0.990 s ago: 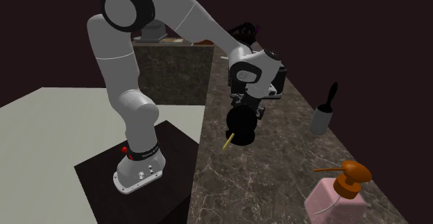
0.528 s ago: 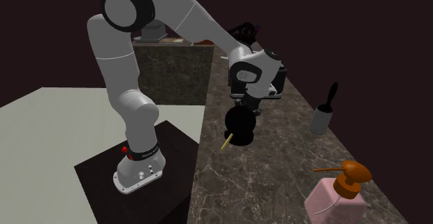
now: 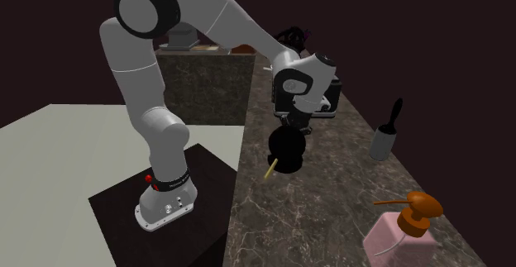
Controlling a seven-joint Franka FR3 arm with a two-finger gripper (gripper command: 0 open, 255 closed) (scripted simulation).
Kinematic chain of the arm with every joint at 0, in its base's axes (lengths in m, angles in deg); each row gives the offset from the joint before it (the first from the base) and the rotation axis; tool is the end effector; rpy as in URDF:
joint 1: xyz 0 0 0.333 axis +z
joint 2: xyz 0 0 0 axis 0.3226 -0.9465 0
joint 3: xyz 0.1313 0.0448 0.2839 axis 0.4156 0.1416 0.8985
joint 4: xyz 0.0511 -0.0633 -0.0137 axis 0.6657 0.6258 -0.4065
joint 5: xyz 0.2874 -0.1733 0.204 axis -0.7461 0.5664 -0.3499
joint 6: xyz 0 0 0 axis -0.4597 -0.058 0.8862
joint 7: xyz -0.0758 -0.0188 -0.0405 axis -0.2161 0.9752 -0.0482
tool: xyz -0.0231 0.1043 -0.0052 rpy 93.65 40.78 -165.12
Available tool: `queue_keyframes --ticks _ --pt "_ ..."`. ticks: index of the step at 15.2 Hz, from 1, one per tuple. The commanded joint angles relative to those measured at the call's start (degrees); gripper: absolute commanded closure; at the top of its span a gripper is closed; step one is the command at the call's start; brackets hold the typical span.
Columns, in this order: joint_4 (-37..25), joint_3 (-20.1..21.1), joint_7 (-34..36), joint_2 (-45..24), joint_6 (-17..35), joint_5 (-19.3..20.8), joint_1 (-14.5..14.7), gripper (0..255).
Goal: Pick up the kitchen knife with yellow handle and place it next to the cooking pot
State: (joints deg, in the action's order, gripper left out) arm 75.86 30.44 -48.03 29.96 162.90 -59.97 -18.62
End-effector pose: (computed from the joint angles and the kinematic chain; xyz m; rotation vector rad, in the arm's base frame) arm 0.3915 -0.2818 0.3519 -2.8151 -0.3975 -0.1077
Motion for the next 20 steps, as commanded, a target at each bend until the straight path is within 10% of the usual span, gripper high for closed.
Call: queue_keyframes --ticks 1,8,9,20 --pt "-0.7 0.1 1.0 1.1 -1.3 0.9 0.0 255" --pt "-2.5 0.5 3.1 3.5 -4.8 2.8 -0.3 255" --pt "-2.5 0.5 3.1 3.5 -4.8 2.8 -0.3 0" --pt "5.0 -3.9 -1.5 9.0 -5.7 4.9 -4.8 0"
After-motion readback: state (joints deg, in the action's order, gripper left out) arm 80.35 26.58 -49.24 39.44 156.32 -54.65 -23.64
